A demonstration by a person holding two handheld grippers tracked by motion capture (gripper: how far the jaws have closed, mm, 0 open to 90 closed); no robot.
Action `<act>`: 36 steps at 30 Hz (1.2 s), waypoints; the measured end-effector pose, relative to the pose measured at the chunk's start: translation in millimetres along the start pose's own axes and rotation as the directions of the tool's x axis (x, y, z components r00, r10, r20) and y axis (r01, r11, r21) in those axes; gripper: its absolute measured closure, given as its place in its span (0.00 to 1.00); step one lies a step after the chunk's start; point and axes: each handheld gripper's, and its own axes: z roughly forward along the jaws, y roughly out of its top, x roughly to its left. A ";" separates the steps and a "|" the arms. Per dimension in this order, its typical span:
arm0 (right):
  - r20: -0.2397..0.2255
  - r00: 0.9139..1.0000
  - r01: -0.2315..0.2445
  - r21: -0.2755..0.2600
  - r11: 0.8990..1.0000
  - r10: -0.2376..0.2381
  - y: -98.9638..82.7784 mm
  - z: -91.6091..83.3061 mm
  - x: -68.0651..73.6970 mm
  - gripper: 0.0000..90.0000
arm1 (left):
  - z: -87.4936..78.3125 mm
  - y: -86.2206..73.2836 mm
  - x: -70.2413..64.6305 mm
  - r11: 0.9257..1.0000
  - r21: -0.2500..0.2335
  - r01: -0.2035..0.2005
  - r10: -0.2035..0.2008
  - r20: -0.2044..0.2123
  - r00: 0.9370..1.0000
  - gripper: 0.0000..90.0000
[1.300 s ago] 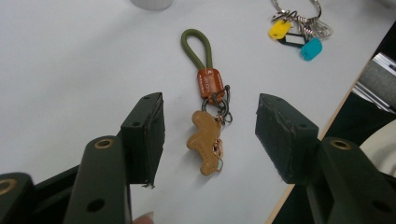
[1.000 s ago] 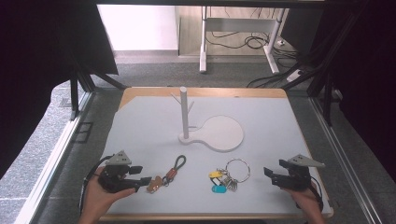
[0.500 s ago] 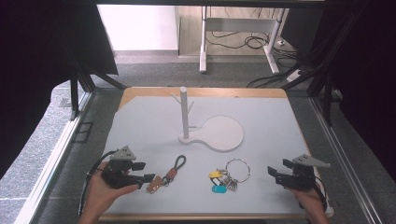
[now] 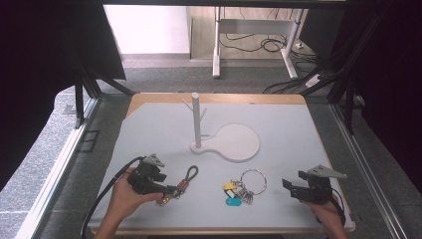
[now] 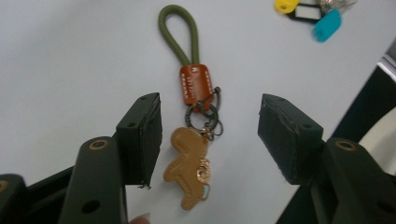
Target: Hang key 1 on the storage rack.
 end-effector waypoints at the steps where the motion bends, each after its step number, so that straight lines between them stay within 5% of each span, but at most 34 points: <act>1: 0.003 1.000 0.004 0.006 1.000 -0.004 -0.4 1.5 0.8 0.27 | 0.9 2.5 -0.5 1.000 0.005 -0.002 0.002 -0.002 1.000 0.45; 11: 0.004 0.999 0.043 0.041 0.998 -0.043 -0.4 8.4 8.2 0.27 | 23.1 26.3 -2.6 0.997 0.080 0.000 0.002 -0.022 1.000 0.47; 20: 0.018 0.999 0.030 0.037 0.999 -0.031 -0.7 7.1 5.5 0.27 | 35.9 34.6 -0.7 0.991 0.130 0.013 -0.010 -0.022 1.000 0.48; 36: 0.022 0.999 0.025 0.047 0.999 -0.026 -1.8 9.7 7.2 0.28 | 62.8 47.9 1.3 0.970 0.240 -0.022 0.031 -0.035 0.999 0.52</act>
